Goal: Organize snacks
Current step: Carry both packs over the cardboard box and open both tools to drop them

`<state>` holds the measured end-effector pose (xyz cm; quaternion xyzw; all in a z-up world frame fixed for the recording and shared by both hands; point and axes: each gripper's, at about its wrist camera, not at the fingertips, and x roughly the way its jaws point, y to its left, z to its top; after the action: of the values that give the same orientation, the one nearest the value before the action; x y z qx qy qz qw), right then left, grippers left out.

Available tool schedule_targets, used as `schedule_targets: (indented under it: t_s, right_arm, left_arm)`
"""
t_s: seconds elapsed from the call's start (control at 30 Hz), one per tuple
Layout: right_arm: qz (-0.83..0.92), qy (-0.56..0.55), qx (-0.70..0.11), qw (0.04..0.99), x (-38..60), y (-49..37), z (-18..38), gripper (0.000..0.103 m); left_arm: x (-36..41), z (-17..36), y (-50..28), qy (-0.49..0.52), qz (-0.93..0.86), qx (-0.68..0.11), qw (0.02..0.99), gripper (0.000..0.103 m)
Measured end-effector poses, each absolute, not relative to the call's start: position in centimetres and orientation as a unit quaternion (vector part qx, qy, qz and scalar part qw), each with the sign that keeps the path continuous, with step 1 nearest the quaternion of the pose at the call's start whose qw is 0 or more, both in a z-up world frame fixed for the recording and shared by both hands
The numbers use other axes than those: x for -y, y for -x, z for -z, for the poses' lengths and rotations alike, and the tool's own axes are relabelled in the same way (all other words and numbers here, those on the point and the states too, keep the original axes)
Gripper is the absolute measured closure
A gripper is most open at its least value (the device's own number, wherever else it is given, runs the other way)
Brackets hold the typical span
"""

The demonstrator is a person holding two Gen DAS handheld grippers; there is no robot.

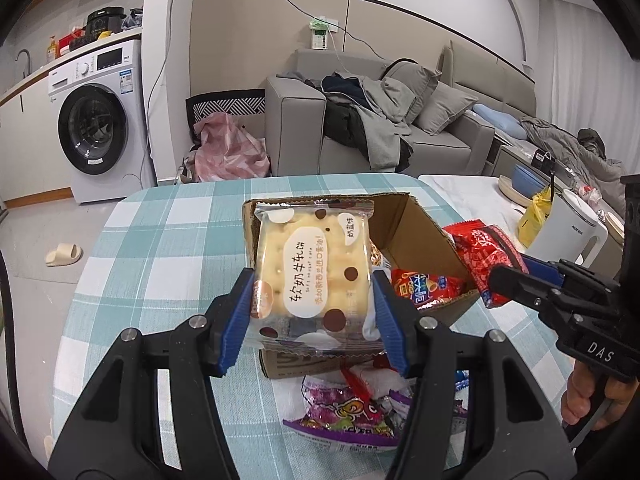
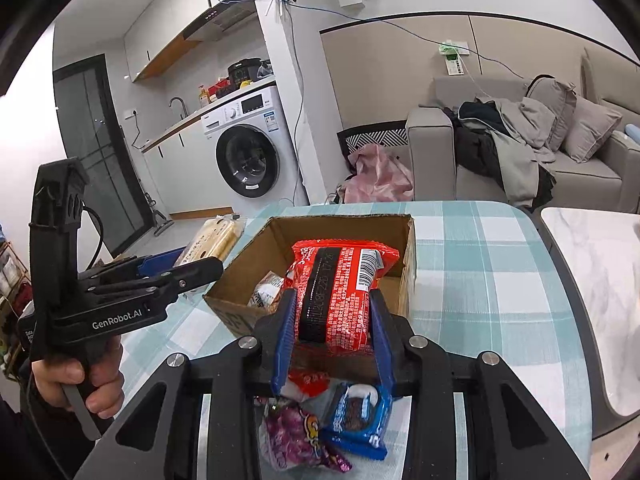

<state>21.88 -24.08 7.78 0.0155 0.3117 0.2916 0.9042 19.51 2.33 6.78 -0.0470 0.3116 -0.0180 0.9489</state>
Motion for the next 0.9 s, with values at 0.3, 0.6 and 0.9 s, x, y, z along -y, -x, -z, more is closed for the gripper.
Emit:
schedule_targets:
  t_s: [0.3,0.6,0.9]
  right_arm:
    - [-0.289,-0.019,-0.312,0.905,23.0,-23.9,-7.5,0.068]
    - [-0.285,-0.024,-0.322,0.903,22.1,-26.3,-6.6,0.068]
    - [-0.283,-0.035,-0.336,0.898,21.8,-27.8,-5.4,0.068]
  left_arm:
    - [-2.5,-5.8,-22.1,0.044,0.014,-0.32,0.946,0.048]
    - [-2.5,-4.6,-24.5,0.036,0.01,-0.329,0.944,0.048]
    - [-2.4,-3.7,-26.3,0.033,0.014,-0.338,0.941,0.048]
